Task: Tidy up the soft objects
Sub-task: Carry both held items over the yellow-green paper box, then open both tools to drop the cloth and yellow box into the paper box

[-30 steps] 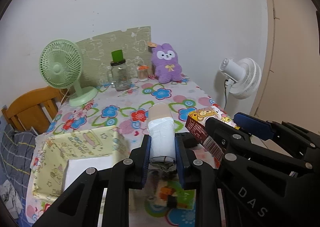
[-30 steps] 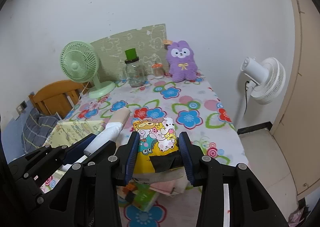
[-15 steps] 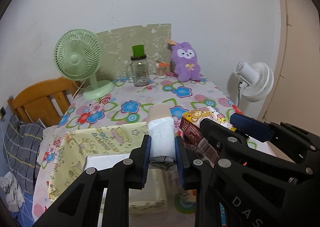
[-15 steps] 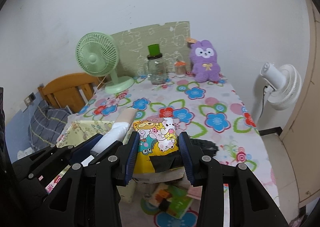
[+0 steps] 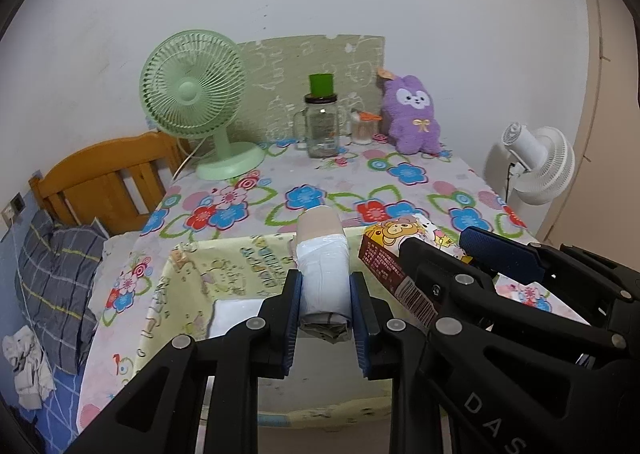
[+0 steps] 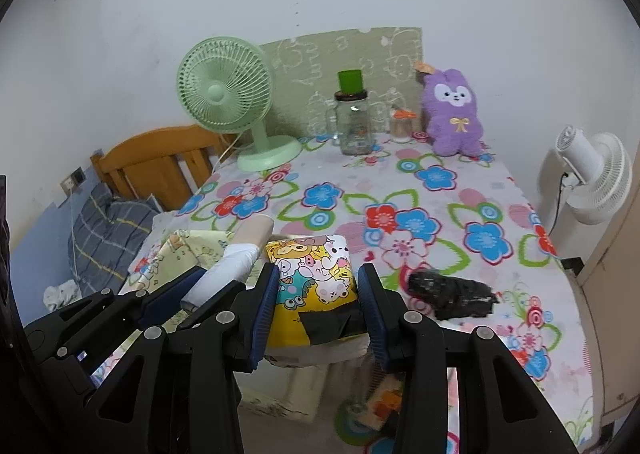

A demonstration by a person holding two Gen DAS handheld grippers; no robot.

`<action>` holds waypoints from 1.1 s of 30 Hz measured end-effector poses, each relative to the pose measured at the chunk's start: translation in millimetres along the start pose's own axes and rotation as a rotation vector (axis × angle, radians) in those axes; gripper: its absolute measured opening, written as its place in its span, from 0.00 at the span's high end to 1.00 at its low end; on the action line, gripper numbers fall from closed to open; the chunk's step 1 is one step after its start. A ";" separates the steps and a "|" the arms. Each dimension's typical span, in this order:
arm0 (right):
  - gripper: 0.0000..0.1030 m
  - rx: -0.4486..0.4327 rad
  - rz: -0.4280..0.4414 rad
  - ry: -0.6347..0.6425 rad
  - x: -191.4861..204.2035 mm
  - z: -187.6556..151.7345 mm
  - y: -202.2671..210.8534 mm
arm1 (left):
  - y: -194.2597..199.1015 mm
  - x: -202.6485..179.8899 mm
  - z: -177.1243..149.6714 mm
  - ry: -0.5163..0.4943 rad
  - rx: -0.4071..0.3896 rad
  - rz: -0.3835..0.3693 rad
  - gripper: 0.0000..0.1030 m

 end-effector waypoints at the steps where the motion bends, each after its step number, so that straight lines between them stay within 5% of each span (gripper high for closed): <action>1: 0.56 0.004 0.004 0.004 3.6 0.2 -2.6 | -1.4 4.8 -0.8 0.004 0.003 0.004 0.78; 26: 0.56 0.167 0.050 0.060 58.1 -23.2 -89.6 | -56.7 78.8 -32.5 0.045 0.148 0.088 0.75; 31: 0.53 0.161 0.033 0.093 61.6 -21.7 -96.1 | -63.3 83.7 -33.7 0.060 0.165 0.080 0.75; 33: 0.44 0.161 0.031 0.094 61.8 -20.3 -97.5 | -64.3 84.6 -32.5 0.067 0.169 0.070 0.75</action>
Point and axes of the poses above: each gripper's, at about its wrist camera, not at the fingertips, and y roughly against the way its jaws point, x to its left, z to its top, the point moved 9 cm from there along -y, roughly the way its jaws point, and after that the axes turned 7 degrees about y, right-handed, at the moved point
